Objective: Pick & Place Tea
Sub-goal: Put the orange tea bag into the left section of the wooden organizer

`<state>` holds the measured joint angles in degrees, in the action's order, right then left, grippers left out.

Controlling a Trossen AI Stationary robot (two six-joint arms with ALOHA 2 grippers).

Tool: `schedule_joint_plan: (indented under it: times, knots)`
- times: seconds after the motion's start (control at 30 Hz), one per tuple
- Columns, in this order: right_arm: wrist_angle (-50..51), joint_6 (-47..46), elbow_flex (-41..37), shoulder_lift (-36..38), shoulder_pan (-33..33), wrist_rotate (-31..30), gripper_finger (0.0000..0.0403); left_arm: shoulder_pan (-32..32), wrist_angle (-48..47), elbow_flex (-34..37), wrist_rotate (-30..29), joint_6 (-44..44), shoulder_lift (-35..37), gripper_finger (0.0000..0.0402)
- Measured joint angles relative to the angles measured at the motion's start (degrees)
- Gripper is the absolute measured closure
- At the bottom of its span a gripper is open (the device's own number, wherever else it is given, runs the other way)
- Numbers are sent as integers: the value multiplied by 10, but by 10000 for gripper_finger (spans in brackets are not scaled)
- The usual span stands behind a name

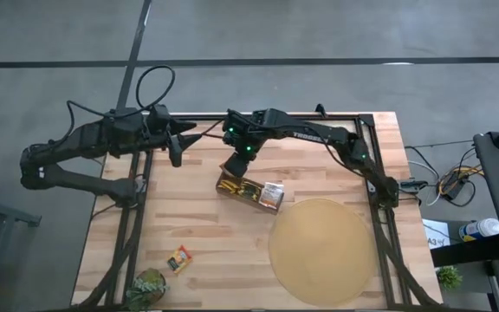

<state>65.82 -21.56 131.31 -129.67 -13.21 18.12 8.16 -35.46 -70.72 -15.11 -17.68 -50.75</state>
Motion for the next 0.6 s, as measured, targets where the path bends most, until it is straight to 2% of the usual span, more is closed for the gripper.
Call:
schedule_joint_plan:
  times: [0.1, 0.47, 0.6]
  knots:
    - [39, 18, 38, -27, 0, -1, 395, 0, -6, 0, 0, 0, 3, 202]
    - [45, 25, 23, -33, -1, -3, 395, 0, -10, 0, 0, 0, 7, 202]
    - [39, 30, 2, -33, -1, -23, 395, 0, -11, 0, 0, 0, 6, 202]
